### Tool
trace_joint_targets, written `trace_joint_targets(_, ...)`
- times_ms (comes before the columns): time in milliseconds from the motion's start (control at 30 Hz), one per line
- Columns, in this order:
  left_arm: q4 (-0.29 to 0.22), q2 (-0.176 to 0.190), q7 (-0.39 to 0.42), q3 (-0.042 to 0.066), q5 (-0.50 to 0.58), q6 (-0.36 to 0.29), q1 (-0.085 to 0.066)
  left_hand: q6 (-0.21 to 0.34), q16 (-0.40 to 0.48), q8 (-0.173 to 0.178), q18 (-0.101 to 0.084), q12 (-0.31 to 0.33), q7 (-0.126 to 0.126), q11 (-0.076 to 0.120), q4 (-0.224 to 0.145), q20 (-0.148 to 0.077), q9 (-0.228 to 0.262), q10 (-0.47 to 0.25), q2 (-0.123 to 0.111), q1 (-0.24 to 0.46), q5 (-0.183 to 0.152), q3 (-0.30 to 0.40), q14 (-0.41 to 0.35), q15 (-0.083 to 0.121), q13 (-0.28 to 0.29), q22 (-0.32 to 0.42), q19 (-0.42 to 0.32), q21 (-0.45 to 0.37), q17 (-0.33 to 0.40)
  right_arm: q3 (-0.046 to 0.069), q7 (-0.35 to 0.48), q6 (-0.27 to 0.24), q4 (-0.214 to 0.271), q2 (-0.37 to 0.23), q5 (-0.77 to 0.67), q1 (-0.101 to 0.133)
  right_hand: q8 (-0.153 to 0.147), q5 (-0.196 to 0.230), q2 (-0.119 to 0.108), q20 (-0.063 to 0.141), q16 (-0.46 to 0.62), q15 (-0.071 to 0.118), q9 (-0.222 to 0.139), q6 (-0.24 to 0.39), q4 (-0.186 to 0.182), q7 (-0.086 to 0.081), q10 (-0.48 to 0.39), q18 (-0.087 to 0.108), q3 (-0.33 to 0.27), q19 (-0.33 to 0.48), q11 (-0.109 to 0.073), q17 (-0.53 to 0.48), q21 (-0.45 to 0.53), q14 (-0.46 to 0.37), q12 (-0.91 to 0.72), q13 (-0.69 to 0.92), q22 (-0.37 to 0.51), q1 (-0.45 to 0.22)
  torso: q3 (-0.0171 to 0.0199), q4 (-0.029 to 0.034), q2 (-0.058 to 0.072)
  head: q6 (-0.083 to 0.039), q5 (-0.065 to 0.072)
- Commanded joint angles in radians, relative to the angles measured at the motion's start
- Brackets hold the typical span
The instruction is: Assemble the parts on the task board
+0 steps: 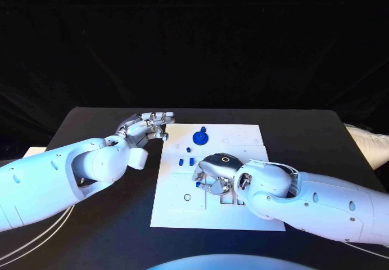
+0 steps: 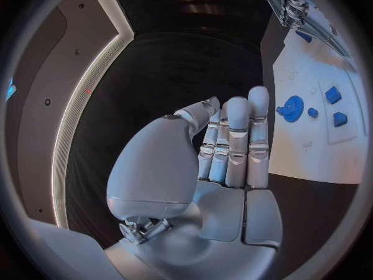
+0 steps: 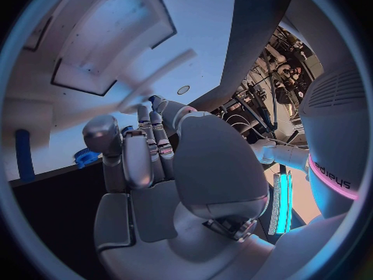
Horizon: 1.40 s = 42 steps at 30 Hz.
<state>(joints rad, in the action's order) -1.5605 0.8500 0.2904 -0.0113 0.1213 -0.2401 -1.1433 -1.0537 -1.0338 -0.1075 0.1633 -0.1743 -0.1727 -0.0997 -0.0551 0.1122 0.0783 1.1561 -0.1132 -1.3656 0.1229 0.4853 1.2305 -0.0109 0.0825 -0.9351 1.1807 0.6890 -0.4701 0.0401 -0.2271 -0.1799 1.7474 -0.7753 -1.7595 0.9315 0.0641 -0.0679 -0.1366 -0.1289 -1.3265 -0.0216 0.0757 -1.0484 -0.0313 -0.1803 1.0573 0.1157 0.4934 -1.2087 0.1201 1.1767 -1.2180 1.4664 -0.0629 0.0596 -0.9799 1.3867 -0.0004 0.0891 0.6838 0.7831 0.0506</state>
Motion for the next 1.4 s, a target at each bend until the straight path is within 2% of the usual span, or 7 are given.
trace_joint_targets(33, -0.001, -0.001, 0.003, 0.001, -0.004, 0.02, 0.0, 0.002, 0.007, -0.003, 0.017, -0.007, -0.004, -0.001, -0.007, 0.002, -0.001, -0.007, 0.003, -0.007, 0.001, -0.001, -0.008, -0.002, 0.001, 0.001, -0.007, -0.003, 0.001, -0.001, 0.001, -0.021, 0.005, -0.007, 0.001, -0.002, -0.002, -0.005, -0.01, -0.004, 0.006, -0.01, -0.002, 0.009, 0.0, -0.002, -0.007, 0.009, -0.008, 0.006, 0.002, -0.002, 0.004, 0.028, -0.004, 0.002, 0.002, 0.003, 0.0002, 0.0004, 0.0, -0.002, 0.001)
trace_joint_targets(333, -0.002, 0.004, 0.002, 0.0, -0.004, 0.021, 0.002, 0.002, 0.007, -0.003, 0.017, -0.007, -0.004, -0.001, -0.007, 0.002, -0.001, -0.007, 0.003, -0.007, 0.001, -0.001, -0.008, -0.002, 0.001, 0.001, -0.007, -0.003, 0.001, 0.008, -0.006, -0.081, 0.072, -0.085, 0.02, 0.008, -0.002, -0.007, -0.019, -0.006, 0.012, -0.012, -0.005, 0.018, 0.002, -0.002, -0.019, 0.011, -0.025, 0.008, 0.003, -0.011, 0.01, 0.026, -0.006, 0.003, 0.01, -0.001, -0.0003, -0.0016, -0.001, -0.008, 0.004)
trace_joint_targets(533, -0.002, 0.005, 0.002, 0.0, -0.004, 0.022, 0.003, 0.002, 0.007, -0.003, 0.017, -0.007, -0.004, -0.001, -0.007, 0.002, -0.001, -0.007, 0.003, -0.007, 0.001, -0.001, -0.008, -0.002, 0.001, 0.001, -0.007, -0.003, 0.001, 0.015, -0.038, -0.077, 0.102, -0.156, 0.032, 0.057, -0.002, 0.001, -0.021, 0.005, 0.018, 0.003, -0.008, 0.045, -0.001, 0.026, -0.054, 0.016, -0.072, 0.019, -0.014, -0.02, 0.031, 0.026, -0.008, 0.004, 0.036, -0.005, -0.0001, -0.002, -0.002, -0.021, 0.017)
trace_joint_targets(800, -0.003, 0.005, 0.002, 0.0, -0.004, 0.025, 0.004, 0.003, 0.007, -0.003, 0.017, -0.008, -0.005, -0.001, -0.008, 0.002, -0.001, -0.01, 0.004, -0.007, 0.001, -0.002, -0.008, -0.003, 0.0, 0.002, -0.008, -0.006, 0.002, 0.017, -0.065, -0.044, 0.082, -0.224, 0.008, 0.101, -0.002, 0.006, -0.021, 0.036, 0.023, 0.032, -0.008, 0.065, -0.017, 0.044, -0.103, 0.019, -0.171, 0.018, -0.029, -0.024, 0.061, 0.03, -0.009, 0.004, 0.068, 0.002, 0.0002, -0.0006, -0.001, -0.03, 0.028)
trace_joint_targets(1033, -0.003, 0.006, 0.002, 0.0, -0.004, 0.026, 0.005, 0.003, 0.007, -0.003, 0.017, -0.008, -0.005, -0.001, -0.008, 0.002, -0.001, -0.01, 0.004, -0.007, 0.001, -0.002, -0.008, -0.003, 0.0, 0.002, -0.008, -0.006, 0.002, 0.017, -0.07, 0.002, 0.062, -0.243, -0.01, 0.105, -0.001, 0.0, -0.01, 0.032, 0.026, 0.023, -0.008, 0.067, -0.041, 0.053, -0.107, 0.019, -0.251, 0.014, -0.027, -0.027, 0.074, 0.032, -0.021, 0.005, 0.08, 0.027, 0.0006, 0.0, 0.001, -0.033, 0.03)
trace_joint_targets(1167, -0.002, 0.006, -0.001, 0.0, -0.004, 0.028, 0.005, 0.003, 0.007, -0.003, 0.017, -0.009, -0.005, -0.002, -0.008, 0.002, -0.001, -0.01, 0.004, -0.007, 0.001, -0.003, -0.009, -0.003, 0.0, 0.002, -0.008, -0.006, 0.002, 0.016, -0.073, 0.037, 0.063, -0.244, -0.026, 0.102, 0.003, -0.004, 0.0, 0.025, 0.029, 0.011, -0.006, 0.054, -0.051, 0.056, -0.08, 0.019, -0.271, 0.013, -0.025, -0.031, 0.078, 0.032, -0.038, 0.007, 0.084, 0.036, 0.0002, 0.001, 0.0, -0.032, 0.031)
trace_joint_targets(1400, -0.002, 0.006, -0.002, 0.0, -0.004, 0.03, 0.006, 0.003, 0.007, -0.003, 0.017, -0.009, -0.005, -0.002, -0.008, 0.002, -0.001, -0.01, 0.004, -0.007, 0.001, -0.003, -0.009, -0.003, 0.0, 0.002, -0.008, -0.006, 0.002, 0.016, -0.079, 0.07, 0.053, -0.236, -0.046, 0.098, 0.003, -0.014, 0.02, 0.022, 0.029, 0.011, -0.005, 0.033, -0.057, 0.055, -0.035, 0.02, -0.278, 0.008, -0.027, -0.033, 0.081, 0.032, -0.061, 0.006, 0.085, 0.055, -0.0001, 0.0008, 0.001, -0.029, 0.031)
